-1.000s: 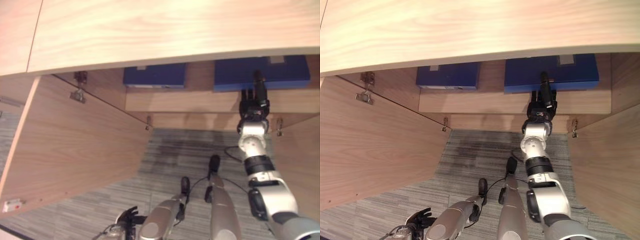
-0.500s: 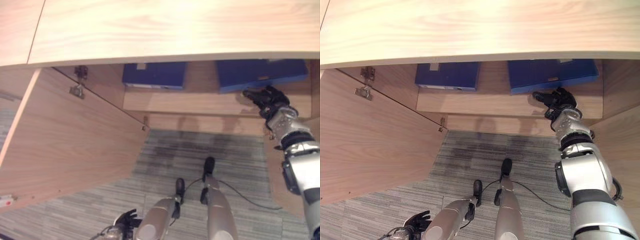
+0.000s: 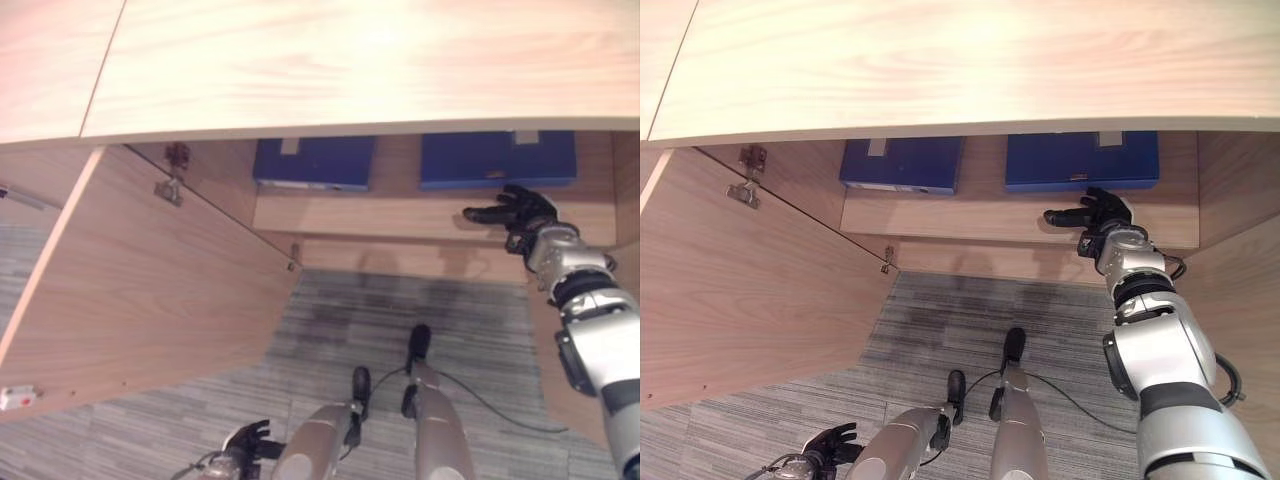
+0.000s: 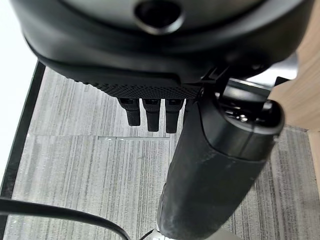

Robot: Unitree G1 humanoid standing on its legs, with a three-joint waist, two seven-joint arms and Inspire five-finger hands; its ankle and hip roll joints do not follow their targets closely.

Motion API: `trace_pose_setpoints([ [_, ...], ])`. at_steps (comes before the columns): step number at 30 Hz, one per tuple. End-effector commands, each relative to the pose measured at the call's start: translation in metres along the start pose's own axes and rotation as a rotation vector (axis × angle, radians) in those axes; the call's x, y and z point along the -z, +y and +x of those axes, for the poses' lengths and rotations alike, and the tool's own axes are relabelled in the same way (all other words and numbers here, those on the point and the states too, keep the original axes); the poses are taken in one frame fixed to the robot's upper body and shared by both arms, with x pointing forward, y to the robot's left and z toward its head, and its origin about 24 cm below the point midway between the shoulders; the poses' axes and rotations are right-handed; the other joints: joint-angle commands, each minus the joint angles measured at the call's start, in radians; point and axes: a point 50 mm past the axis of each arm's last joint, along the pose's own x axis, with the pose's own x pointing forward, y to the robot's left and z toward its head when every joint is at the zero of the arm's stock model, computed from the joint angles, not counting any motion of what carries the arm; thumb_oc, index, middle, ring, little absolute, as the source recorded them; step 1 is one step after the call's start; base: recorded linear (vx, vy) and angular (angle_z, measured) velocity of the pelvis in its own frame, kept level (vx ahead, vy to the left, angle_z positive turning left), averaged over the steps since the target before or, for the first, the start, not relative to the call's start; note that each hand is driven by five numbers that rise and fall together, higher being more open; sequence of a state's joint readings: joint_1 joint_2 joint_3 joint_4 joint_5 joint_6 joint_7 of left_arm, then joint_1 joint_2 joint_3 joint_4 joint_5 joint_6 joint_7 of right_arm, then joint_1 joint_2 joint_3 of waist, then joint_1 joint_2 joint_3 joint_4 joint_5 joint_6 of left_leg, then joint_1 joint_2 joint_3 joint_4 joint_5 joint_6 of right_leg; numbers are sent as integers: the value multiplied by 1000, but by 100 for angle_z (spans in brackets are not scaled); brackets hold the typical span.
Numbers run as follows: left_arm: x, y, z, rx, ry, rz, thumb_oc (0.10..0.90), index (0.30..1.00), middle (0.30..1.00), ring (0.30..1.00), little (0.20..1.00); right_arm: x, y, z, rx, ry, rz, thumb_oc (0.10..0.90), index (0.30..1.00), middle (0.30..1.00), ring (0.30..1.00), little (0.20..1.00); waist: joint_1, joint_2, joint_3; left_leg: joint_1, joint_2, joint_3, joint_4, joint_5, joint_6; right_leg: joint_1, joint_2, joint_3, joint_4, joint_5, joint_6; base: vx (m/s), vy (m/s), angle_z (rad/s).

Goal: Put the empty folder in the office cabinet

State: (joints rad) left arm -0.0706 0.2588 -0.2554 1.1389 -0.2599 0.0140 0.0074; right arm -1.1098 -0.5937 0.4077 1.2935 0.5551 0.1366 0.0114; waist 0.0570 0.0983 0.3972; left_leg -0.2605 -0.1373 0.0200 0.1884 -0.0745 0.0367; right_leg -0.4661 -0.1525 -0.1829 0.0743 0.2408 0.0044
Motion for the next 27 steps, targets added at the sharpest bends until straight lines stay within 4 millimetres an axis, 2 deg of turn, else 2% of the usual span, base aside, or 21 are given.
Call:
trace_pose_setpoints([
  [1, 27, 47, -9, -114, 91, 104, 800, 900, 900, 900, 900, -11, 30, 1, -122, 33, -481, 800, 900, 900, 900, 900, 36, -2, -1, 14, -7, 13, -39, -53, 13, -34, 10, 35, -27, -33, 87, 0, 0, 0],
  [2, 27, 49, -10, -119, 90, 111, 800, 900, 900, 900, 900, -23, 38, 0, -143, -12, -593, 800, 900, 900, 900, 900, 35, -6, 1, 13, -7, 13, -38, -51, 12, -34, 10, 36, -28, -32, 87, 0, 0, 0],
  [3, 27, 49, -10, -119, 90, 111, 800, 900, 900, 900, 900, -23, 38, 0, -143, -12, -593, 800, 900, 900, 900, 900, 34, -6, 1, 13, -7, 13, -38, -51, 12, -34, 10, 36, -28, -32, 87, 0, 0, 0],
  [4, 28, 50, -10, -124, 90, 121, 800, 900, 900, 900, 900, -40, 50, -2, -146, -84, -741, 800, 900, 900, 900, 900, 31, -15, 3, 12, -5, 13, -40, -50, 10, -34, 11, 37, -30, -30, 88, -10, -12, 3],
  [5, 30, 49, -10, -120, 93, 115, 800, 900, 900, 900, 900, -44, 52, -3, -140, -102, -813, 800, 900, 900, 900, 900, 31, -20, 5, 13, -5, 13, -42, -49, 9, -34, 12, 37, -32, -29, 88, -10, -12, 3],
  [6, 30, 49, -10, -120, 93, 115, 800, 900, 900, 900, 900, -44, 52, -3, -140, -102, -813, 800, 900, 900, 900, 900, 31, -20, 5, 13, -5, 13, -42, -49, 9, -34, 12, 37, -32, -29, 88, 0, 0, 0],
  [7, 29, 48, -10, -120, 90, 114, 800, 900, 900, 900, 900, -48, 54, -4, -124, -118, -964, 800, 900, 900, 900, 900, 30, -25, 7, 13, -4, 11, -46, -46, 7, -34, 15, 37, -36, -28, 89, 0, 0, 0],
  [8, 29, 48, -10, -120, 90, 114, 800, 900, 900, 900, 900, -48, 54, -4, -124, -118, -965, 800, 900, 900, 900, 900, 30, -25, 7, 13, -4, 11, -46, -46, 7, -34, 15, 37, -36, -28, 89, 0, 0, 0],
  [10, 27, 47, -9, -122, 85, 120, 800, 900, 900, 900, 900, -46, 56, -4, -132, -105, -1097, 800, 900, 900, 900, 900, 31, -28, 8, 12, -3, 10, -47, -44, 5, -34, 16, 36, -37, -29, 89, 0, 0, 0],
  [11, 26, 46, -9, -117, 81, 116, 800, 900, 900, 900, 900, -39, 61, -4, -157, -89, -1213, 800, 900, 900, 900, 900, 31, -33, 8, 13, -1, 9, -48, -43, 3, -30, 16, 34, -39, -29, 90, 0, 0, 0],
  [12, 26, 46, -9, -117, 81, 116, 800, 900, 900, 900, 900, -40, 61, -4, -157, -89, -1213, 800, 900, 900, 900, 900, 30, -33, 8, 14, -1, 9, -48, -43, 3, -29, 16, 34, -40, -29, 89, 0, 0, 0],
  [14, 22, 44, -7, -109, 79, 122, 800, 900, 900, 900, 900, -20, 71, -4, -220, -48, -1352, 800, 900, 900, 900, 900, 29, -42, 3, 18, 5, 9, -46, -46, 0, -19, 19, 29, -51, -29, 92, 0, 0, 0],
  [15, 22, 44, -7, -109, 79, 122, 800, 900, 900, 900, 900, -20, 71, -4, -220, -48, -1352, 800, 900, 900, 900, 900, 29, -42, 3, 18, 5, 9, -46, -46, 0, -19, 19, 29, -51, -29, 92, -31, 17, 0],
  [18, 17, 38, -5, -86, 79, 134, 800, 900, 900, 900, 900, 4, 75, -3, -264, 8, -1454, 800, 900, 900, 900, 900, 28, -58, -7, 36, 10, 11, -34, -58, -2, 11, 20, 24, -66, -25, 98, -11, 7, 0],
  [24, 6, 34, -2, -59, 64, 156, 800, 900, 900, 900, 900, 45, 70, -4, -321, 108, -1471, 800, 900, 900, 900, 900, 29, -91, -41, 93, -2, 18, -20, -73, 4, 82, 9, 6, -116, -10, 125, -42, 61, -1],
  [26, 9, 38, -2, -70, 94, 182, 800, 900, 900, 900, 900, 66, 79, -8, -397, 125, -1447, 800, 900, 900, 900, 900, 26, -115, -78, 135, -5, 24, -36, -72, 11, 116, 3, -8, -135, -7, 139, -1, 57, -9],
  [27, 9, 38, -2, -71, 93, 182, 800, 900, 900, 900, 900, 66, 80, -8, -397, 125, -1446, 800, 900, 900, 900, 900, 25, -118, -79, 132, -9, 24, -38, -67, 11, 113, 0, -8, -135, -6, 139, -9, 11, -15],
])
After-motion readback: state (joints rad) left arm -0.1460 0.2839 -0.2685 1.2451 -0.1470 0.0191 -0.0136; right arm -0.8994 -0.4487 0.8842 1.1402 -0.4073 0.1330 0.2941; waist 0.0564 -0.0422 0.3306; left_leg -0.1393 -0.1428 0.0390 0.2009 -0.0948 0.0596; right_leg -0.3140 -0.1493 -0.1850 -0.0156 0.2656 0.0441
